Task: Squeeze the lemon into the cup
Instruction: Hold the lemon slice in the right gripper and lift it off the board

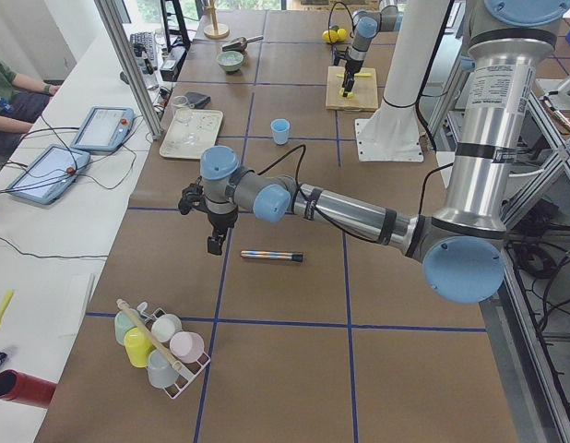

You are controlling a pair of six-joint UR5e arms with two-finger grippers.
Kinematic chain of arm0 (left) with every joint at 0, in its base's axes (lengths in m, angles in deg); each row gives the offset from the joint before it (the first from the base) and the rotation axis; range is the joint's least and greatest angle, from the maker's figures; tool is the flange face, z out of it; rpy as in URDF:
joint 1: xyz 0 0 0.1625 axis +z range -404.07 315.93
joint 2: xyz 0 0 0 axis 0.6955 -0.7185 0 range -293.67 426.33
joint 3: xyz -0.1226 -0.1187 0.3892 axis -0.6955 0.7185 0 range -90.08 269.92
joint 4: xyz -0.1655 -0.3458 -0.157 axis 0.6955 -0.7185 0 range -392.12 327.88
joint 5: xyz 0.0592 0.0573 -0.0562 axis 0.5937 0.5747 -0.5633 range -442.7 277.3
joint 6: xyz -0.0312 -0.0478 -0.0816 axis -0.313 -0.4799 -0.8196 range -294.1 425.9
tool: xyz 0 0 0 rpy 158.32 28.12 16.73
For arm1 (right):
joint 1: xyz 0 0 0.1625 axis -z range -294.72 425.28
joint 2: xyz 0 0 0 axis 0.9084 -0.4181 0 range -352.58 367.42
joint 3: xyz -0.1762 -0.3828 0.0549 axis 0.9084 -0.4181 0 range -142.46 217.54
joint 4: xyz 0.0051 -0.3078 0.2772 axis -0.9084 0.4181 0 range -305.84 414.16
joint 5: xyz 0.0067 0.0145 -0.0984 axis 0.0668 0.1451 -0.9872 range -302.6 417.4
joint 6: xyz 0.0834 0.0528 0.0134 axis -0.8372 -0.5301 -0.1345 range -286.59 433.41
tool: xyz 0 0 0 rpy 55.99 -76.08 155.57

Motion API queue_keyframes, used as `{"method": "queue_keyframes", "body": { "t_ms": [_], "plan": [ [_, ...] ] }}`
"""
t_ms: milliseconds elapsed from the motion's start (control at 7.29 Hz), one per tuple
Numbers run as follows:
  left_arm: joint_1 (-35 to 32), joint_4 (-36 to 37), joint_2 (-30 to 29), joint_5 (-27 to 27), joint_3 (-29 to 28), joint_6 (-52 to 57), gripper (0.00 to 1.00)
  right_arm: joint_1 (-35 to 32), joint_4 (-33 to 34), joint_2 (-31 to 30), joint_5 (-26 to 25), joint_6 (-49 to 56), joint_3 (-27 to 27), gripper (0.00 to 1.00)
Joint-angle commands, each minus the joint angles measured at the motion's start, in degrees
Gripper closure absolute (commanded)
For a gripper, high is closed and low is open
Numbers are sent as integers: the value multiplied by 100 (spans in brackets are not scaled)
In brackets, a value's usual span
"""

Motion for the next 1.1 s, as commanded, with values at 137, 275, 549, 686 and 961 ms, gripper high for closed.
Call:
{"method": "queue_keyframes", "body": {
  "t_ms": [137, 275, 549, 686, 961],
  "plan": [
    [0, 12, 9, -2, 33, -9, 0, 85, 263, 24, 88, -9, -18, 14],
    [0, 21, 9, -2, 42, -9, 0, 103, 282, 24, 115, -9, -9, 14],
    [0, 21, 9, -2, 50, -9, 0, 112, 282, 42, 211, -18, 18, 13],
    [0, 21, 9, -2, 50, -9, 0, 130, 282, 51, 211, -18, 18, 12],
    [0, 21, 9, -2, 50, -9, 0, 147, 282, 42, 220, -18, 26, 10]
  ]
}}
